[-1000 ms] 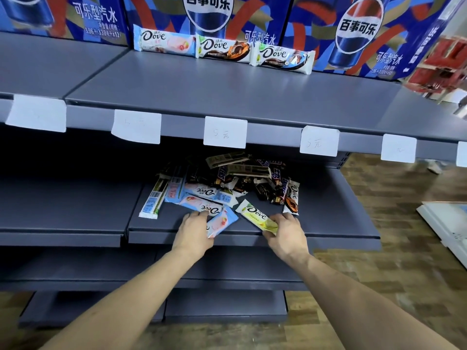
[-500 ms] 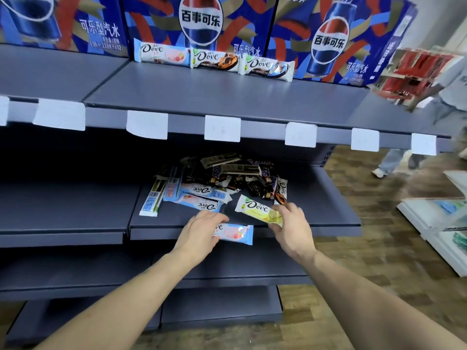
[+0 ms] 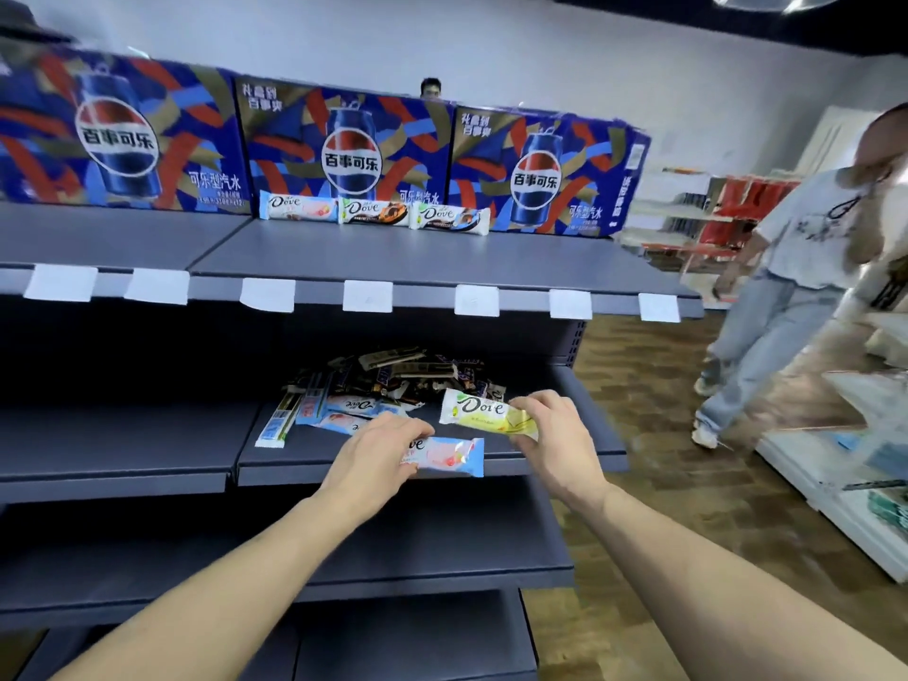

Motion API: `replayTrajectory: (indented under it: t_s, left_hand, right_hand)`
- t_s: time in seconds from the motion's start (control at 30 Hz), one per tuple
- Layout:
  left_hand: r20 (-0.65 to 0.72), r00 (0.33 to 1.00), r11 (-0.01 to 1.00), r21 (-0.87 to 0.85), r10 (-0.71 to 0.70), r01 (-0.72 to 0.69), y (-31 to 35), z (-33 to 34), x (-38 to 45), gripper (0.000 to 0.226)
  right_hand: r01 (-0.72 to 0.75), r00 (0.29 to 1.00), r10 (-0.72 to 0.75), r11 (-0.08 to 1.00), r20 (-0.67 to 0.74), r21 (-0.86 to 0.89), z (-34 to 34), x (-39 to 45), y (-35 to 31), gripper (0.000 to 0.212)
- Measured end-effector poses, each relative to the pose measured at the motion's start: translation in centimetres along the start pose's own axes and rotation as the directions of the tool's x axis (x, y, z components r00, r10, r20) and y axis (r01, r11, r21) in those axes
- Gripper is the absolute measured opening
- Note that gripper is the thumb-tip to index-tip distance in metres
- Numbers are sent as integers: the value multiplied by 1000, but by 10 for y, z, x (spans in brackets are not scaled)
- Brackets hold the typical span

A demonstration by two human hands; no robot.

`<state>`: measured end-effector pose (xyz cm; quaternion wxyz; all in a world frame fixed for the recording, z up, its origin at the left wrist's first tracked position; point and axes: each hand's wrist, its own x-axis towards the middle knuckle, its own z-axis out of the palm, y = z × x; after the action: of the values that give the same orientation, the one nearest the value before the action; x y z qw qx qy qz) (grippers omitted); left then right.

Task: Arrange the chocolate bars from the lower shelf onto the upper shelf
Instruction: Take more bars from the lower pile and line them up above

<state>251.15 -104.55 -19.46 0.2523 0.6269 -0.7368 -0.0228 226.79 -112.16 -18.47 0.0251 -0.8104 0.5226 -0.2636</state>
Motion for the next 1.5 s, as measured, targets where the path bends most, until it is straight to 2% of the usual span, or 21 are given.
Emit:
replayTrajectory:
  t_s: [0.23,0.63,1.13,1.5]
  left_hand:
    - [-116,984,989,67,136,-129,50,-49,4,47]
    - [-253,941,968,168,226,-188,78,-119,33,41]
    - [-343,894,951,212,289,-226,39,-156,113,38]
    - [-326,907,957,198,266,-210,0,-166,165,40]
  right_hand:
    - [36,997,-36,999,-70,10,-71,-7,1,47]
    - [67,987,-64,998,-146,18,-134,25,-17,48]
    - [27,977,-45,996,-207,-86,-141,115,-25,45]
    - [10,985,-28,995,-169,-104,-124,171,-33,46]
